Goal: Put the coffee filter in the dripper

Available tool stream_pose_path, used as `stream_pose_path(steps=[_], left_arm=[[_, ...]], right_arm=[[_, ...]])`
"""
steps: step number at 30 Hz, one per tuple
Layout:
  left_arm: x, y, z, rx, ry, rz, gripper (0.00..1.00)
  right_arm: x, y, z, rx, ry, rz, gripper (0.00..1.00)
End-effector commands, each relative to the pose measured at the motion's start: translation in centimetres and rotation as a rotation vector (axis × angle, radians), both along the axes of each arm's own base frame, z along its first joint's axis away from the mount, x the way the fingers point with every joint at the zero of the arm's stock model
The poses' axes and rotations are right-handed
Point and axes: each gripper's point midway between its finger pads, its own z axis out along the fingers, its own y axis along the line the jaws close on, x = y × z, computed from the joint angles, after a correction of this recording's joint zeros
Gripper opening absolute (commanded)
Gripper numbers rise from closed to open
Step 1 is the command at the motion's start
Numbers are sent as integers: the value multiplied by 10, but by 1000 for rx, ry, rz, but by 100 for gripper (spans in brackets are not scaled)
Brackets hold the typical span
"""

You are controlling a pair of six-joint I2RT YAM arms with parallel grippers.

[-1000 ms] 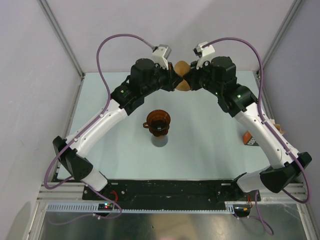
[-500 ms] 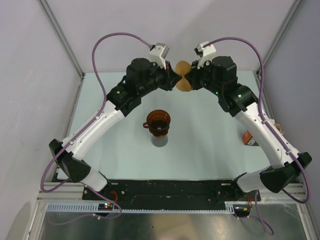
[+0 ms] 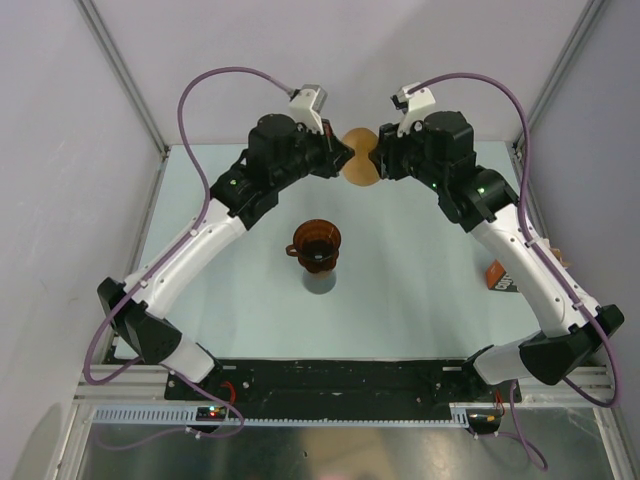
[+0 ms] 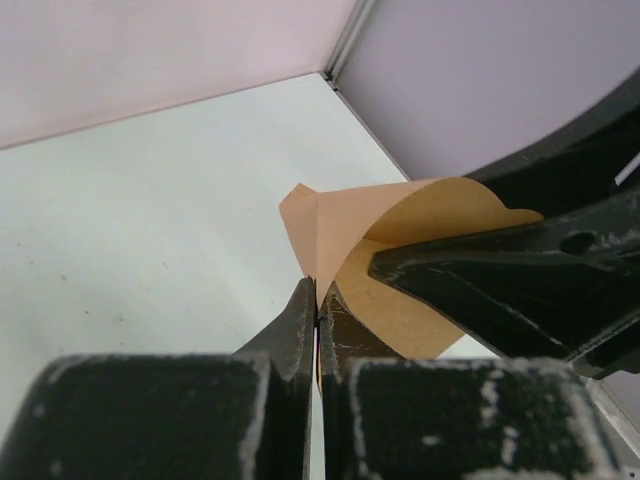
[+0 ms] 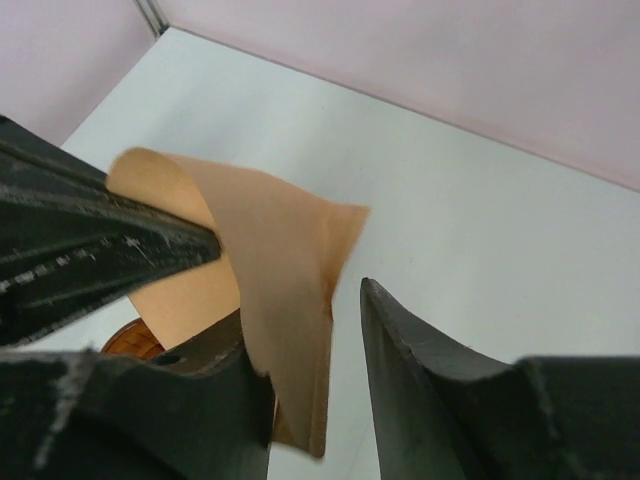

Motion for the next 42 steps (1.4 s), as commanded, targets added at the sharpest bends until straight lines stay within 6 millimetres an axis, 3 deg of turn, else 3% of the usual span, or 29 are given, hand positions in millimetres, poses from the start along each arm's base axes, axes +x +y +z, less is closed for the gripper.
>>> stream_pose_path(steps=[1, 8, 13, 18, 23, 31, 36, 42], left_arm=[[5, 12, 16, -52, -15, 52, 0], [7, 10, 13, -53, -3, 51, 0], [4, 5, 11, -55, 6, 23, 0], [-4, -9, 8, -47, 6, -60, 0], [-12, -18, 9, -38, -15, -143, 0], [-13, -12, 13, -37, -43, -154, 0], [-9, -7, 12, -30, -49, -133, 0], [-8, -9, 11, -30, -46, -137, 0]], right_arm=[[-2, -12, 17, 13, -28, -44, 42], [-10, -7, 10, 18, -2, -2, 31], [-12, 0, 12, 36, 0, 37, 4], [-15, 13, 20, 70, -17, 103, 0], [-22, 20, 26, 87, -34, 163, 0], [-22, 7, 19, 77, -18, 149, 0], [-18, -6, 22, 72, -28, 96, 32], [-18, -7, 27, 90, -36, 97, 37]])
